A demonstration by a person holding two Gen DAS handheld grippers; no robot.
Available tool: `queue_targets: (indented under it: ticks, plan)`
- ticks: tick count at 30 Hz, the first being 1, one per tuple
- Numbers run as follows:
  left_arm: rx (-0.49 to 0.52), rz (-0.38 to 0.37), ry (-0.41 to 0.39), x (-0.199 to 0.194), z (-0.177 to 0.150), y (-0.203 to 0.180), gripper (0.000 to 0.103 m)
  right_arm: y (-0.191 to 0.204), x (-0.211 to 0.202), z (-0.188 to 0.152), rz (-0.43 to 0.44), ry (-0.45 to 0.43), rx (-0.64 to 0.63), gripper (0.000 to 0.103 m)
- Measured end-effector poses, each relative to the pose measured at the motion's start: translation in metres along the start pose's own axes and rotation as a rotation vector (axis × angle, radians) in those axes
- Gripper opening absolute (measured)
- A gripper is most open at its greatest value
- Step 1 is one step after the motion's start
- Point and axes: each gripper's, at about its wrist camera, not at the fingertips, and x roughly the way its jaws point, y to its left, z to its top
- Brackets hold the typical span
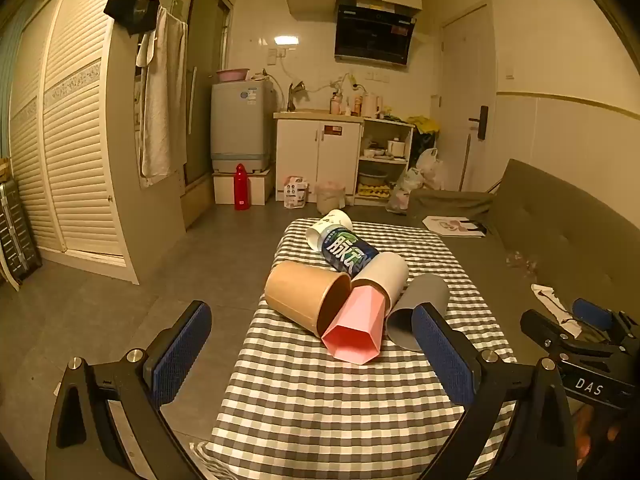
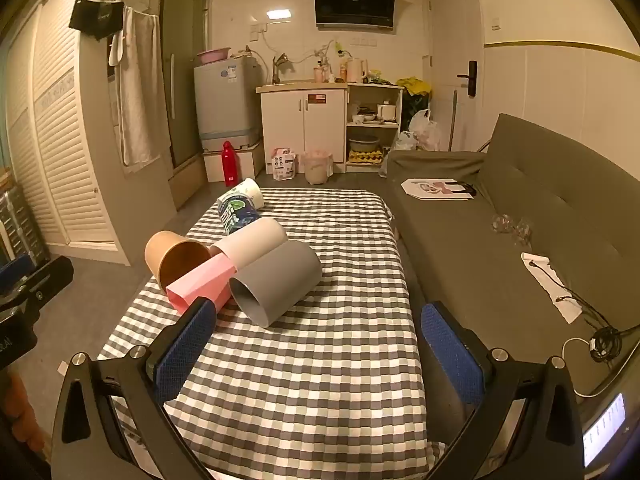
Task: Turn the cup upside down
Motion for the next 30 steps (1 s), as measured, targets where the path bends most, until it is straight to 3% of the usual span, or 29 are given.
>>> queue_targets:
  ticks: [30]
  plan:
    - [0.014,0.024,0.003,0.005,-0.003,0.000,0.103,-0.003,0.003,0.000,-0.002,0.021,0.014,0.103]
